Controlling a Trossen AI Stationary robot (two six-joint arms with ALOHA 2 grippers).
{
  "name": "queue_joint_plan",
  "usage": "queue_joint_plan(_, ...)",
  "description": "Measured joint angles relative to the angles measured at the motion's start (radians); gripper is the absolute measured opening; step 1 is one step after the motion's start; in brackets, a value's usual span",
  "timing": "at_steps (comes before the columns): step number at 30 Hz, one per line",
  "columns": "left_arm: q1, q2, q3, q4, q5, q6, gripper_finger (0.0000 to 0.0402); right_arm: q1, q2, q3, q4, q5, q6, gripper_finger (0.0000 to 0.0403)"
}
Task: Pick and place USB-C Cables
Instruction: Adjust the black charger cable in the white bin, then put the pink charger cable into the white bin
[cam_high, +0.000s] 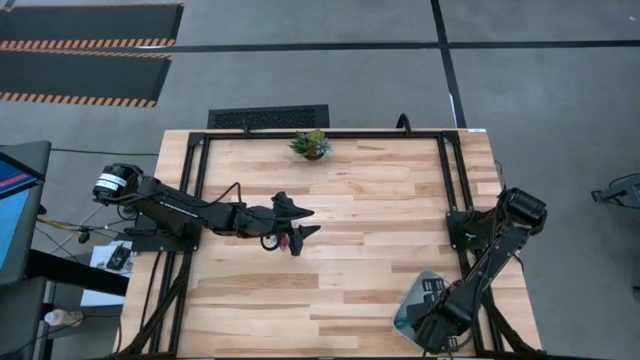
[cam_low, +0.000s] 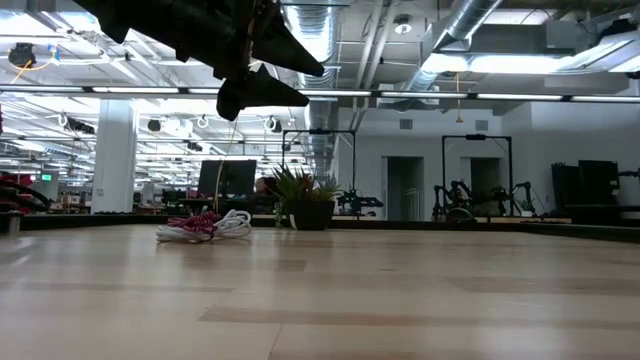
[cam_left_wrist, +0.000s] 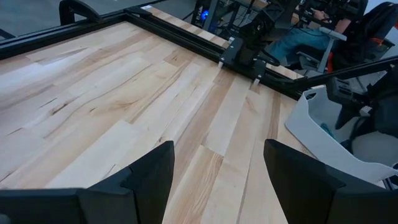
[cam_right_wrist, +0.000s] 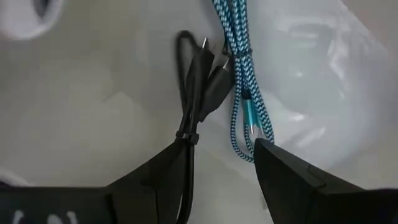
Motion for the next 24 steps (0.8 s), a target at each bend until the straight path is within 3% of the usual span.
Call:
queue_joint_plan(10,0.0,0.0,0.0,0.0,-0.002,-0.007,0.0235,-0.076,-0.062,0.0,-0.223,0.119,-0.005,0.0211)
queue_joint_plan(15,0.0,0.0,0.0,-0.026,0.025,-0.016,0.0235,-0.119,-0.1,0.0,-0.244,0.159,0.003,0.0211)
queue_joint_plan(19,0.002,-0.022,0.0,-0.126,0.043,-0.016,0.0235,-0.126,-0.14,0.034,-0.28,0.175,0.037,0.0211)
queue_joint_plan(24,0.031,-0.074,0.0,-0.364,0.041,0.029,0.0235,-0.11,-0.225,0.101,-0.307,0.273,0.145,0.0211)
